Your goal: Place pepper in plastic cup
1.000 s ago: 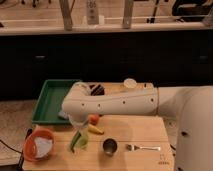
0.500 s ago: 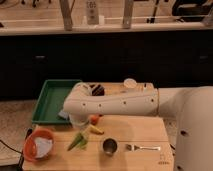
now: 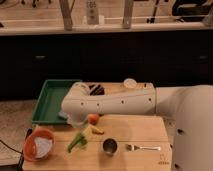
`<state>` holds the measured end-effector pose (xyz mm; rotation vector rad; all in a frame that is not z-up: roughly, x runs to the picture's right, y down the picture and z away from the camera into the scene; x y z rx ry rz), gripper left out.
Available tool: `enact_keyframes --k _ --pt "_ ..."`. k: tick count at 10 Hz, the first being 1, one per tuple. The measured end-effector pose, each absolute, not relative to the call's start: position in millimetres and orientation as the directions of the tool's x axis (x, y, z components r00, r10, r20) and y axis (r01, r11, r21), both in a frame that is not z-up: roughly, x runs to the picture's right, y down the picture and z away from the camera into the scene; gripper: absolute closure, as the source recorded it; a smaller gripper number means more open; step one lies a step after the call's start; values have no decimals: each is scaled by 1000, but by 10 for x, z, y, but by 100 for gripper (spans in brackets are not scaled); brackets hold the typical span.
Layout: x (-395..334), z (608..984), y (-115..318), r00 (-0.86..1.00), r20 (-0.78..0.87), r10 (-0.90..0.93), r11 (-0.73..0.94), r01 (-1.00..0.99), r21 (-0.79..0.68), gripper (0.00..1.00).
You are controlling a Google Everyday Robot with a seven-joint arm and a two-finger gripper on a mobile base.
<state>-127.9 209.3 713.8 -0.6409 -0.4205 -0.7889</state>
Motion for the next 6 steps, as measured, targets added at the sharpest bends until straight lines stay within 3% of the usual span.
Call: enact_keyframes --k 6 --pt "-1274 7134 2081 624 584 -519 523 772 -361 20"
